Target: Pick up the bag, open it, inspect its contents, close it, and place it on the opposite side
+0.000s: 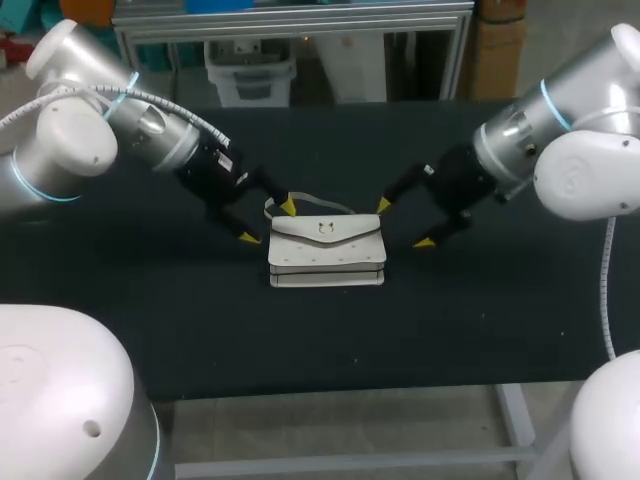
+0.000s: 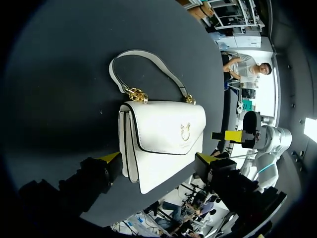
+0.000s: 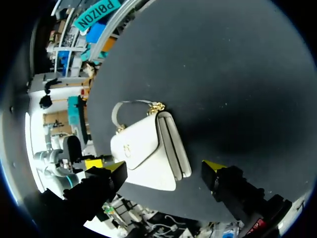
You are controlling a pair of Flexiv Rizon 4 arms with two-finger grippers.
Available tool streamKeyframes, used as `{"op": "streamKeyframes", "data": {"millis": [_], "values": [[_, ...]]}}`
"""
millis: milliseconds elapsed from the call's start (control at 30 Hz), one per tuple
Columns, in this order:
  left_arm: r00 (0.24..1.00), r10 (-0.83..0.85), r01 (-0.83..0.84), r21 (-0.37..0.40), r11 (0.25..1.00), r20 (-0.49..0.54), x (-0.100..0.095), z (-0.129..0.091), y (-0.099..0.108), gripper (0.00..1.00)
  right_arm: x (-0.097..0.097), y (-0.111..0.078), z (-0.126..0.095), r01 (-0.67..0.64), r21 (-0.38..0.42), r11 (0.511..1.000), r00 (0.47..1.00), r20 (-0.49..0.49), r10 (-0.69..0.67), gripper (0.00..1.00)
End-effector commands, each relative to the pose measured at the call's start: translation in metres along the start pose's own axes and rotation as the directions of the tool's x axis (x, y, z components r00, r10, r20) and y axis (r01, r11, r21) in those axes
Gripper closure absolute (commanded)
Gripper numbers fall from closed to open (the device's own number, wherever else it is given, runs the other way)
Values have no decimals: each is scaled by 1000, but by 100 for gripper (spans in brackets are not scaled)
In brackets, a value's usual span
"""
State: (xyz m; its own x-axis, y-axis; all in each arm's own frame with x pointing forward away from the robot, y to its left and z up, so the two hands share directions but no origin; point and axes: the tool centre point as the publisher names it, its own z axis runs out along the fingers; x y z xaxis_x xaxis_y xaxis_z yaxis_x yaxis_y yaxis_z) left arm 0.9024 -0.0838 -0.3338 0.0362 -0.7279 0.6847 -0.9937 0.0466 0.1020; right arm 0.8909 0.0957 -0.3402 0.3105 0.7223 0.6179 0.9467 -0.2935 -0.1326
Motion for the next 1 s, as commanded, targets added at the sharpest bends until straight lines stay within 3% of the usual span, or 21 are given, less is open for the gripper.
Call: {"op": "streamKeyframes", "data": {"millis": [33, 133, 400, 567, 667, 933, 1000], "values": [[1000, -4, 2, -44, 999, -31, -4, 8, -10, 0, 2, 9, 20, -15, 44, 999, 1000, -21, 16, 7], [998, -20, 17, -57, 998, -52, -7, 10, -12, 0, 3, 14, 29, -27, 57, 998, 999, -37, 30, 14], [993, -51, 44, -77, 996, -104, -11, 14, -11, 0, 7, 19, 43, -52, 61, 997, 997, -56, 56, 19], [990, -50, 40, -82, 996, -129, -11, 13, -9, 13, 9, 20, 48, -56, 59, 997, 995, -76, 61, 25], [989, -58, 46, -94, 995, -135, -10, 15, -9, 20, 10, 21, 50, -59, 60, 996, 994, -84, 64, 35], [983, -103, 83, -136, 987, -152, -12, 24, -14, 24, 13, 23, 60, -68, 70, 995, 992, -102, 75, 41], [981, -121, 98, -148, 984, -153, -13, 27, -16, 25, 12, 22, 62, -69, 72, 995, 992, -105, 76, 49]]}}
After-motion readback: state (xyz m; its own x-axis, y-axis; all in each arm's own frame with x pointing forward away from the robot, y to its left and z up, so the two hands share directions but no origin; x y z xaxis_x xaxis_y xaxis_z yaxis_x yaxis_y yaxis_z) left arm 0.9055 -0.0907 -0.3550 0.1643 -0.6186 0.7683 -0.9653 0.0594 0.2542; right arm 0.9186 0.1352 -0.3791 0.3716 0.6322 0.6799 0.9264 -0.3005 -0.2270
